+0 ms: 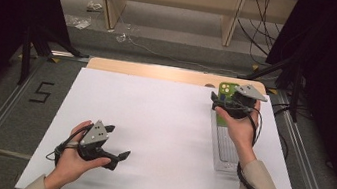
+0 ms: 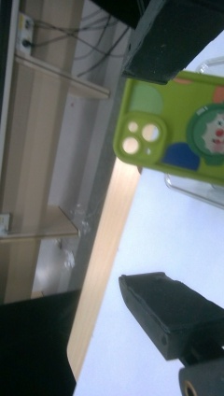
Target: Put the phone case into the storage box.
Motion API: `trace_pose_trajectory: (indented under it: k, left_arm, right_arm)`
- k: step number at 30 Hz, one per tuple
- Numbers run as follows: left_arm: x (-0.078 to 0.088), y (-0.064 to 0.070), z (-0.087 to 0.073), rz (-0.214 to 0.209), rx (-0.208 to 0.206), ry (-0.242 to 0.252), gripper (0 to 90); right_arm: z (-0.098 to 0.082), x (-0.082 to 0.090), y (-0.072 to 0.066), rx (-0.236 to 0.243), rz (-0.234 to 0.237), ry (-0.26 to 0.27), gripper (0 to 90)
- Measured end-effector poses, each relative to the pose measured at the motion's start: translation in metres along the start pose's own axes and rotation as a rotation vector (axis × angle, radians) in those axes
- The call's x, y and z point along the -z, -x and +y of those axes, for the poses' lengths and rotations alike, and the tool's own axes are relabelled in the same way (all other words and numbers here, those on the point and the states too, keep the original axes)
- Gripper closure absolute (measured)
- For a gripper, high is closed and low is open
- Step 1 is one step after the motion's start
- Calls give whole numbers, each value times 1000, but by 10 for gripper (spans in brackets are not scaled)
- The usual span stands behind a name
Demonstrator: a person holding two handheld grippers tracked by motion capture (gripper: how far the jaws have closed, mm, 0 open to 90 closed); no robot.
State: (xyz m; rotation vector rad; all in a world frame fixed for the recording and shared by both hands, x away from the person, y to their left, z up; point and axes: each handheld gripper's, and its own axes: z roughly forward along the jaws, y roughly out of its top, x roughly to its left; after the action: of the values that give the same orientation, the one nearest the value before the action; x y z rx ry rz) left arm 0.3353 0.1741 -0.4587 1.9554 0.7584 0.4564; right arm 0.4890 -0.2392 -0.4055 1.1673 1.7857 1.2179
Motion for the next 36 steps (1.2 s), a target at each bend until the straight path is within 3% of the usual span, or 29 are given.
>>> trace_pose_trajectory:
  k: [16, 36]
  left_arm:
    - [0, 0, 0, 0, -3, -5, 6]
    - [0, 0, 0, 2, -3, -5, 6]
  right_arm:
    - [-4, 26, -16, 33, 92, -11, 32]
    - [-10, 49, -28, 59, 146, -25, 32]
